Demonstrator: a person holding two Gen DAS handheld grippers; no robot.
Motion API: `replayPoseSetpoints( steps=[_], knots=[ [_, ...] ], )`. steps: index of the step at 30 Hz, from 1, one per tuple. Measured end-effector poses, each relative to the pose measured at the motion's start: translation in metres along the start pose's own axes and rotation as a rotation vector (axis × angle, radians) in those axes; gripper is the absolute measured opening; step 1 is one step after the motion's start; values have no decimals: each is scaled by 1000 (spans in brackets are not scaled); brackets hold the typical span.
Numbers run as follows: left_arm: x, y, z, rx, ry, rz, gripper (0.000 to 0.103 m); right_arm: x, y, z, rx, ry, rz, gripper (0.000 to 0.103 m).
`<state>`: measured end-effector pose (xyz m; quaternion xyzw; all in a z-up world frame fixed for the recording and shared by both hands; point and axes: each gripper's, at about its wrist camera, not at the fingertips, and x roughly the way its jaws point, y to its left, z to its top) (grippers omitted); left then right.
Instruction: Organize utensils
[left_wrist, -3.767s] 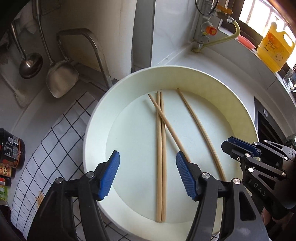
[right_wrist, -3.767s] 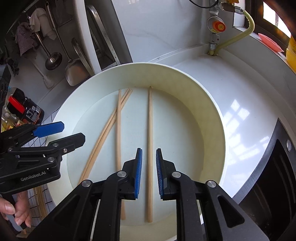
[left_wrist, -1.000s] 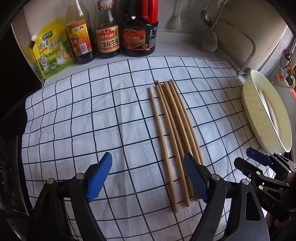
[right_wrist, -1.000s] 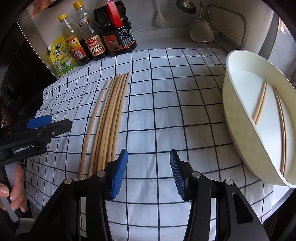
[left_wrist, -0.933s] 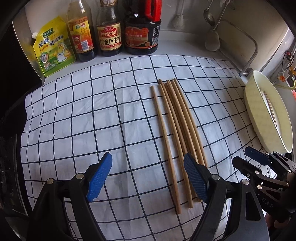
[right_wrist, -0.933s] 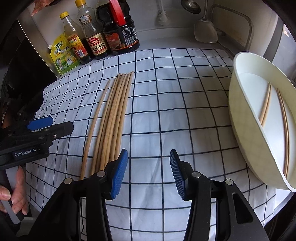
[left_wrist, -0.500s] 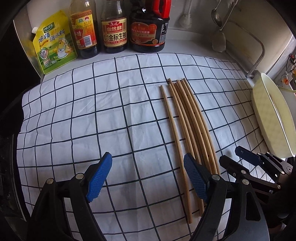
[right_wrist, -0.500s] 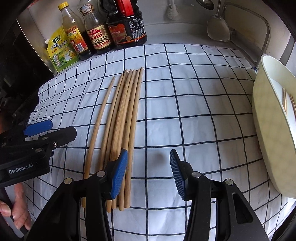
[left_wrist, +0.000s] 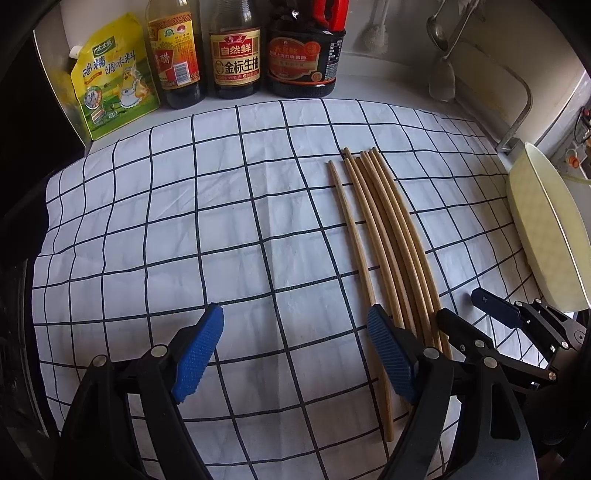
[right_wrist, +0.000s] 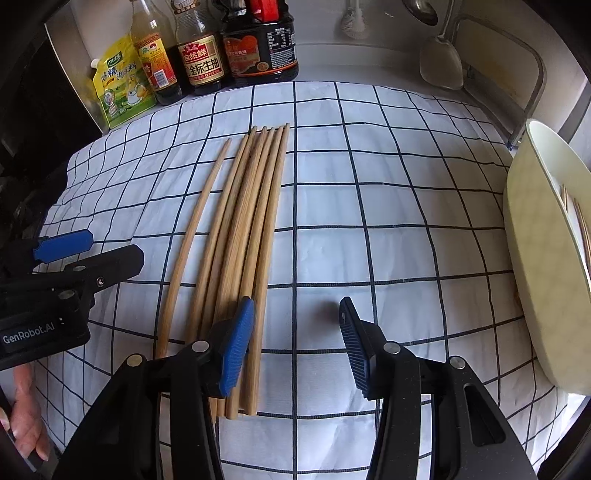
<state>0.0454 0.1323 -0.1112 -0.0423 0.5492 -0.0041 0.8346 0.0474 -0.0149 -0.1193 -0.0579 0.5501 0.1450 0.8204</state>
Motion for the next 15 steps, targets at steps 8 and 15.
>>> replayPoseSetpoints(
  steps=[8,15],
  knots=[
    [2,-5,-2,0,-4,1,78,3,5,1,-54,-30,-29,32],
    [5,-14,-1,15,-9,-1,78,0,0,-4,-89,-35,-14,7]
  ],
)
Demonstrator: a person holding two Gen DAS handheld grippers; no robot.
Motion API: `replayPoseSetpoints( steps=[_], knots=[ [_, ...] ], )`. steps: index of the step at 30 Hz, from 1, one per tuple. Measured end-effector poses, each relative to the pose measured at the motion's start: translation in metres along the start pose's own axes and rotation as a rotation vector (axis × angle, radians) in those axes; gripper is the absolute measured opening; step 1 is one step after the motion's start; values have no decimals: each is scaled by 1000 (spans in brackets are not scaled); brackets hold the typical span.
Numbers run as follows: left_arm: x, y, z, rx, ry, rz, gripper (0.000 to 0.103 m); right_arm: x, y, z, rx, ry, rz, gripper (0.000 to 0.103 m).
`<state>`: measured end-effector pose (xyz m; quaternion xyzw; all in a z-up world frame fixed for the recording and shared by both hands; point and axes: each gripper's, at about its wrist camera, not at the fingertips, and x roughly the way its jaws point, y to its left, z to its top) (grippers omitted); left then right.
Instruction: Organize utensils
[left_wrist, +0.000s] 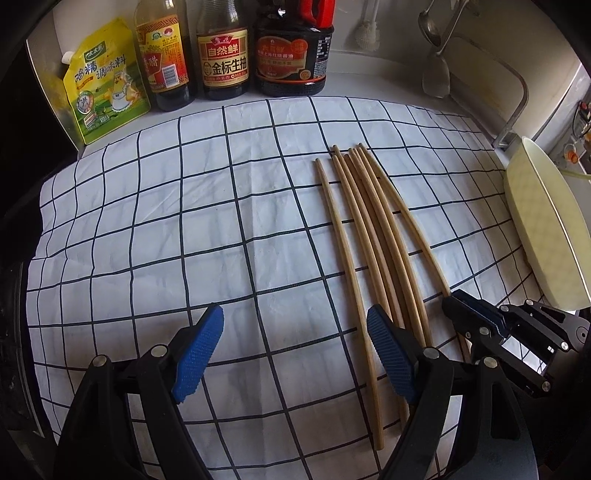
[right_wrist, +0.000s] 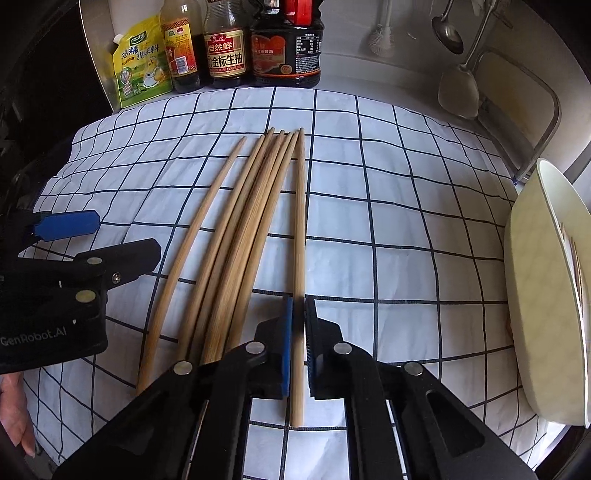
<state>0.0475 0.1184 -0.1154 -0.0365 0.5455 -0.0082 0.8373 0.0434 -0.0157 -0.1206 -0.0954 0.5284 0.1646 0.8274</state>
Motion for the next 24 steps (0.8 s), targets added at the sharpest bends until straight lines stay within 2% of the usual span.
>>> replayPoseSetpoints(
  steps=[16,20,24],
  knots=[
    [19,-14,-2,35,11,62,78,-13,-40,-22,81,13,-4,7],
    [23,-12,-2,32,7,78,82,-10,-42,-17,84,5,-8,18],
    [25,-11,-1,25,-1,80,85,-7,-37,-11,49,-4,-36,19]
  ],
)
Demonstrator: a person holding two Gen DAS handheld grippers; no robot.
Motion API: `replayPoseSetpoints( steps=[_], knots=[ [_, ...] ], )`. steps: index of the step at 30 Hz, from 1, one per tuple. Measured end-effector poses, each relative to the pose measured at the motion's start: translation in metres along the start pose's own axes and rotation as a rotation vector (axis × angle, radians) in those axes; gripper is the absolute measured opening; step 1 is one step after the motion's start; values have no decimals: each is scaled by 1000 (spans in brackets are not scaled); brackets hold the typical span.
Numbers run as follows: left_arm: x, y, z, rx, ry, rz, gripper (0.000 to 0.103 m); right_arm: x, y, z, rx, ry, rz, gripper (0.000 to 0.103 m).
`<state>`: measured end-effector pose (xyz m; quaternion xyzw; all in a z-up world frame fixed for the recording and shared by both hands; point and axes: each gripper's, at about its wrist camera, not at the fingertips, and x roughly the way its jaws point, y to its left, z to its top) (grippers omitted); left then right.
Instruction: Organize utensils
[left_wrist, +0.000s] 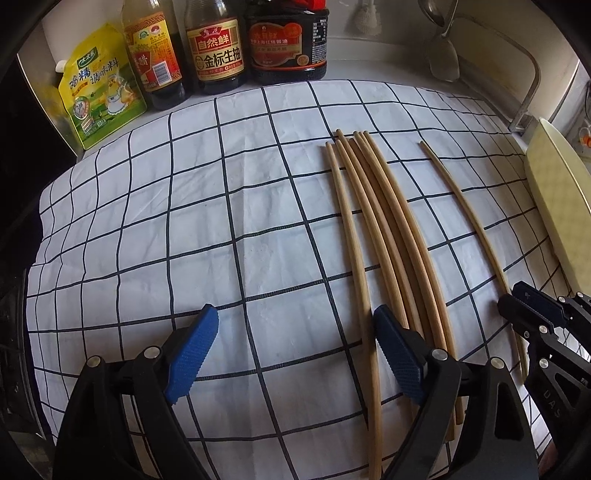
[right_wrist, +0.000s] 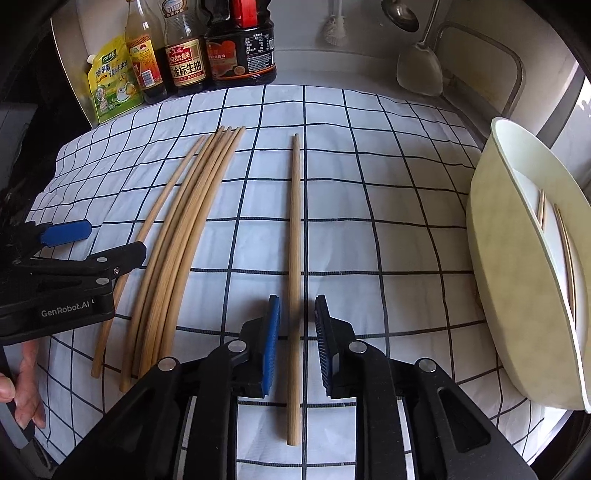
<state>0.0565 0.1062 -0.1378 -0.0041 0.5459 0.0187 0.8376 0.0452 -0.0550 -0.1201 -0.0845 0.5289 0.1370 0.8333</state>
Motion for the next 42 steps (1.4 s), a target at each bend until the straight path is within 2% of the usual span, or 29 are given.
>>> replayPoseSetpoints(
  steps=[2,4,6,7,9,11,16,21,29,35,42],
  knots=[
    [0,0,0,-4,-3,-2,83,1,2,2,-9,-8,-5,19],
    [-1,-1,0,-4,-14,-16,73,2,5,2,-25,-14,-14,19],
    [-4,-6,0,16,-26,-23,54,3,8,3,-48,-13,-12,12],
    [-6,-8,0,23,-29,-34,48,3,10,3,-63,-13,-12,10],
    [-8,-12,0,33,-33,-48,17,3,13,3,-79,-12,-14,7],
    [-8,-13,1,30,-25,-62,7,3,11,4,-66,-9,-3,7],
    [-11,-8,-1,9,-4,-86,7,-3,4,1,-16,8,35,6],
    [-33,-8,-5,7,-9,-97,7,-21,-2,0,19,4,86,6],
    [-90,-25,1,25,-90,-118,7,-72,-14,6,29,-65,147,6],
    [-127,-61,18,98,-174,-139,7,-114,-44,7,35,-146,114,6],
    [-143,-123,44,188,-209,-220,7,-146,-120,-2,147,-211,29,6]
  ],
)
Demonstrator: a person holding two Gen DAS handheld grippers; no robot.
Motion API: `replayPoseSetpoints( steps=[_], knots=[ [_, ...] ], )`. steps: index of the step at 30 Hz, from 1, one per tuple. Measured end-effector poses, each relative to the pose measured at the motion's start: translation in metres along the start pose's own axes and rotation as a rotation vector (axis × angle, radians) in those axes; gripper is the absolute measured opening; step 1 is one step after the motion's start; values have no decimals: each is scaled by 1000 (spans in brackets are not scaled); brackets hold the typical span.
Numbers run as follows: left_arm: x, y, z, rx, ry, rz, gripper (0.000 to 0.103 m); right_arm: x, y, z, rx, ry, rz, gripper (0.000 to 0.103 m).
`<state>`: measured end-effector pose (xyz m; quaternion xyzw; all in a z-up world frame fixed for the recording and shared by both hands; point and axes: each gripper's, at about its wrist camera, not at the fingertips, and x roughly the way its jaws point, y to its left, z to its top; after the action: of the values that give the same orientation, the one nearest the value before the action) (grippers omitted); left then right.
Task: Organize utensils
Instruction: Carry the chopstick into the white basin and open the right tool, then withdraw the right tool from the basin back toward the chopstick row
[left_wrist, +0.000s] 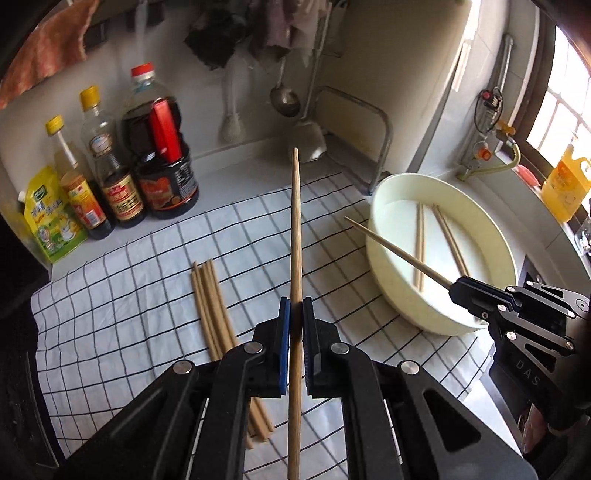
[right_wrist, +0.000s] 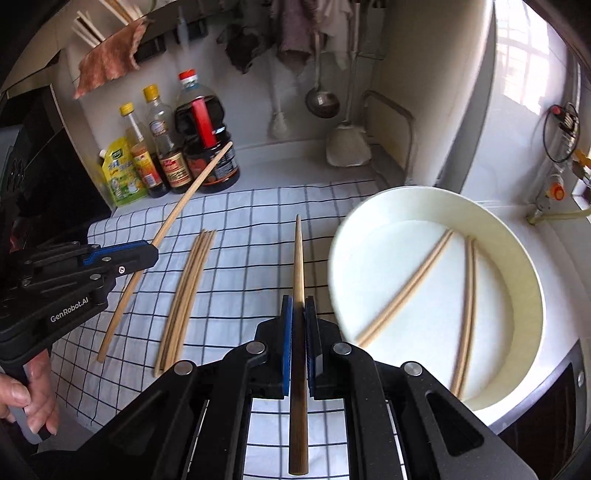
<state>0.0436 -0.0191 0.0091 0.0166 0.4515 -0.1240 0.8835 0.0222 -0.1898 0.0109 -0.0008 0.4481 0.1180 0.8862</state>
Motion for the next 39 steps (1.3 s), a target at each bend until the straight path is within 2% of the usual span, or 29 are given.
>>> replayPoseSetpoints(
  steps=[7,15,22,28,35,37,38,39],
  knots=[
    [24,-71,29,123,27,-107,7,-11,-77,-6,141,-24,-97,6],
    [79,-135,55,241,132,-182,7,5,-141,-9,261,2,-188,6],
    [131,-170,68,321,232,-192,7,32,-162,-7,308,39,-199,6],
    [165,-179,71,323,301,-194,7,61,-168,-9,318,105,-178,6],
    [180,-179,68,324,340,-178,7,73,-170,-11,327,142,-166,7],
    [178,-178,70,323,331,-170,11,73,-170,-11,326,148,-164,7],
    [177,-179,71,323,331,-160,25,72,-170,-10,325,143,-166,9],
    [176,-178,72,317,330,-152,36,71,-171,-10,328,140,-172,19]
  ],
)
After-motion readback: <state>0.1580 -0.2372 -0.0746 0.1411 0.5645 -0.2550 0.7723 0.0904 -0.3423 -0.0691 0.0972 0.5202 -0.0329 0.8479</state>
